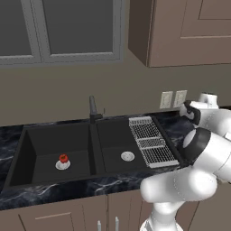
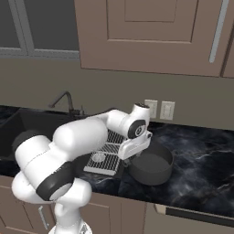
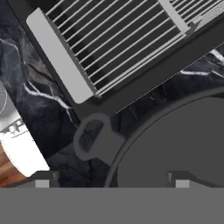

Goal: Dump the bell pepper from the pot into the sink. Then turn on the water and wash the bell pepper. Then turn off the water and put the bell pepper back in the pot.

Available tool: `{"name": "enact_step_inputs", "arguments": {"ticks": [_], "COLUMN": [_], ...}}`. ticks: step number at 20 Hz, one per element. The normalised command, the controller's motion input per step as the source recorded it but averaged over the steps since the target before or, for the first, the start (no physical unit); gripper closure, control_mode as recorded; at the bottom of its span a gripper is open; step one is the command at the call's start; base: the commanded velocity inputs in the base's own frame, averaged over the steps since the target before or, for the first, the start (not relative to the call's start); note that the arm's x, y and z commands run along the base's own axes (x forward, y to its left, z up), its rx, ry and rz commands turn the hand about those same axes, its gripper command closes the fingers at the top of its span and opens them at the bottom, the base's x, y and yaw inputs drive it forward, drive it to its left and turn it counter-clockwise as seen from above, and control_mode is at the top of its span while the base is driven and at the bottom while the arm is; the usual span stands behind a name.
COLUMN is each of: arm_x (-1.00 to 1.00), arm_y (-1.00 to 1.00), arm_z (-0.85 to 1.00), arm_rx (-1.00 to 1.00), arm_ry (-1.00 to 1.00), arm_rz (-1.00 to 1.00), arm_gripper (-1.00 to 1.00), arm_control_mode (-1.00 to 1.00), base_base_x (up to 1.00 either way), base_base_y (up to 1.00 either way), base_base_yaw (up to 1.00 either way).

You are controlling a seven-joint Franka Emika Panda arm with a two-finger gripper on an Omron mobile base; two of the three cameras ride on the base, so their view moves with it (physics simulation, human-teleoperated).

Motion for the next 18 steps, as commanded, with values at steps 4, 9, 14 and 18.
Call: {"name": "enact_step_inputs", "arguments": {"ticks": [4, 9, 14, 18], "arm_x": [-0.46, -0.49, -0.31, -0.21], "arm_y": [0.19, 0.44, 0.66, 0.72], "arm_z": [0.54, 0.80, 0.82, 0.65], "arm_rx": [0.00, 0.03, 0.05, 0.07], "arm_ry": [-0.04, -0.05, -0.05, -0.04], "arm_rz": [-0.08, -0.14, -0.16, -0.18], "arm_gripper": [-1.00, -1.00, -1.00, -1.00], "arm_control_mode": [-1.00, -1.00, -1.00, -1.00], "base_base_x": [0.00, 0.00, 0.00, 0.00], "base_base_y": [0.00, 0.00, 0.00, 0.00], "base_base_yaw": [0.00, 0.00, 0.00, 0.00]}}
